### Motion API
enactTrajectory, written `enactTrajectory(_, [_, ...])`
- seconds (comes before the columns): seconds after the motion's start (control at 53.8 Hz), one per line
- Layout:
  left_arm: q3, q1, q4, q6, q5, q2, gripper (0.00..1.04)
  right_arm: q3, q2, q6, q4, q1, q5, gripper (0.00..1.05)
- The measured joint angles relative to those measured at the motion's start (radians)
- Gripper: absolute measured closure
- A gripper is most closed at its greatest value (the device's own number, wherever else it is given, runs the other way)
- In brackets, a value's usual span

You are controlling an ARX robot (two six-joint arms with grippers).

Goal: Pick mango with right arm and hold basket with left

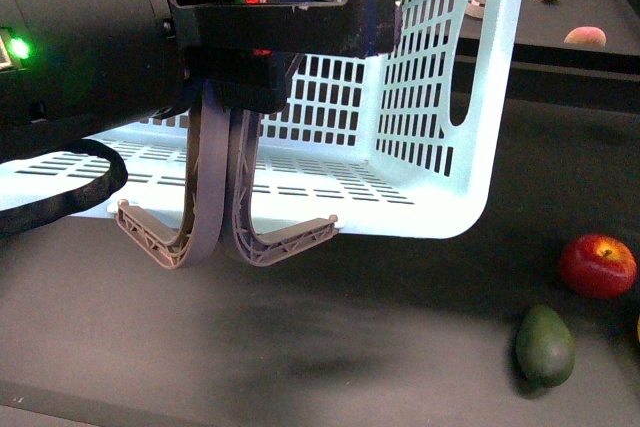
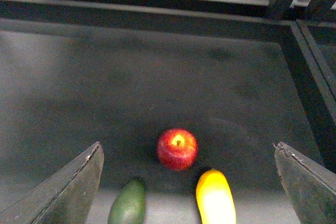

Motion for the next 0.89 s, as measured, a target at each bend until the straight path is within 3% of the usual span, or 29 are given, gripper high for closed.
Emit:
enactTrajectory(0.297, [0.000,0.000,0.000,0.000,0.000,0.000,0.97,0.115,0.503,-0.068,0.198,-0.090,-0.010,0.08])
enactTrajectory(0.892, [0.000,0.000,0.000,0.000,0.000,0.000,0.97,0.333,0.973,-0.132,0.237,-0.220,-0.017,0.08])
